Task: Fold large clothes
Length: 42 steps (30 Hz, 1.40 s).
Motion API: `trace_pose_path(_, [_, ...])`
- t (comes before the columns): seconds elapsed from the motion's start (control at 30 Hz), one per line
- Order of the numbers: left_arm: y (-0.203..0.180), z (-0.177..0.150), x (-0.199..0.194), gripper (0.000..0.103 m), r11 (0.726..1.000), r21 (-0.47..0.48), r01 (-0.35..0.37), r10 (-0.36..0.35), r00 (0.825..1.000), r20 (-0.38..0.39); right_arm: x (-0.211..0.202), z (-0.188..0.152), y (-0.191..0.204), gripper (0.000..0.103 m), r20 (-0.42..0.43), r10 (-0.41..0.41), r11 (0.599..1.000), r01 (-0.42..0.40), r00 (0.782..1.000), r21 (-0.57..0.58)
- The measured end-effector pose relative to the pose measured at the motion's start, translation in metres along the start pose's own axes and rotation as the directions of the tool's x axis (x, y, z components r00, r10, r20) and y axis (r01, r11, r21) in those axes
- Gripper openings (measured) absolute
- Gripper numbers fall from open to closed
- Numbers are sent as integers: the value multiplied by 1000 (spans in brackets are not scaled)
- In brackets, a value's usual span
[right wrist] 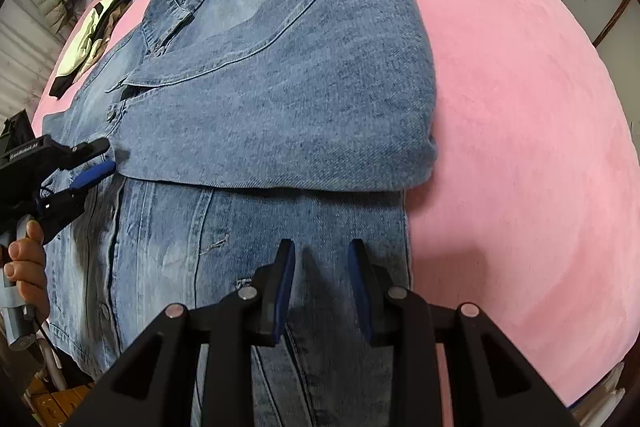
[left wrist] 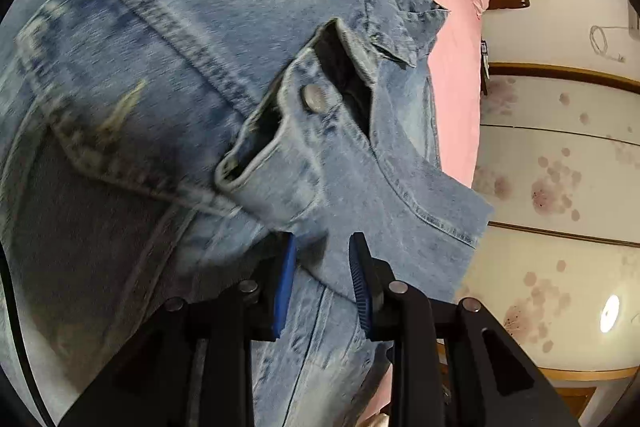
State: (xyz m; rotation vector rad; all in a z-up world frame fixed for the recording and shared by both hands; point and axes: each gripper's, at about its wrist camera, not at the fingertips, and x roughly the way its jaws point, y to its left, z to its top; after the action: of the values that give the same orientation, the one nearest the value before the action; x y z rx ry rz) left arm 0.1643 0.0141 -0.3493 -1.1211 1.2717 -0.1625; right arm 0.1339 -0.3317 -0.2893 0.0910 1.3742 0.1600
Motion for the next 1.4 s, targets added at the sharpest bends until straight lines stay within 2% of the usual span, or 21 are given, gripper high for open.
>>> trace_pose_path(0.07, [6, -2, -2, 37, 1000, -15, -7, 7, 1000, -1, 1, 0, -1, 27, -1, 2, 1000, -2, 1000, 0])
trace_pose_path(0.43, [-4, 15, 11, 39, 1000, 4, 27, -27, 997, 71, 1, -3, -3, 27, 4, 6, 1000, -6, 1000, 7])
trace_pose_path(0.5, [-7, 18, 14, 33, 999, -11, 36, -35, 996, 84, 0, -4, -5, 27, 6, 6, 1000, -6, 1000, 10])
trace_pose_path(0.53, [-10, 20, 15, 17, 999, -19, 42, -40, 995, 87, 0, -4, -6, 27, 7, 4, 1000, -4, 1000, 12])
trace_pose_path(0.63, [-30, 25, 8, 10, 1000, -6, 16, -15, 992, 128, -1, -5, -11, 27, 13, -2, 1000, 2, 1000, 22])
trace_pose_path(0.73, [-71, 25, -15, 9, 991, 137, -1, -30, 975, 219, -1, -3, -18, 27, 22, -9, 999, 8, 1000, 42])
trace_pose_path(0.83, [-107, 22, -45, 9, 963, 265, -47, -44, 943, 330, -1, 0, -22, 27, 31, -11, 998, 10, 999, 58])
trace_pose_path(0.93, [-114, 26, -69, 9, 949, 291, -119, -19, 902, 431, 1, 5, -22, 27, 44, -14, 998, 11, 999, 59])
trace_pose_path(1.0, [-104, 33, -77, 9, 949, 269, -163, 19, 884, 467, 1, 8, -21, 27, 51, -12, 998, 9, 999, 58])
trace_pose_path(1.17, [-61, 55, -66, 9, 959, 172, -227, 131, 888, 441, 2, 15, -13, 27, 71, -21, 1000, 20, 997, 19])
trace_pose_path(1.4, [-83, 56, -54, 9, 945, 234, -227, 106, 893, 436, 2, 23, 0, 27, 123, -103, 990, 113, 987, -79])
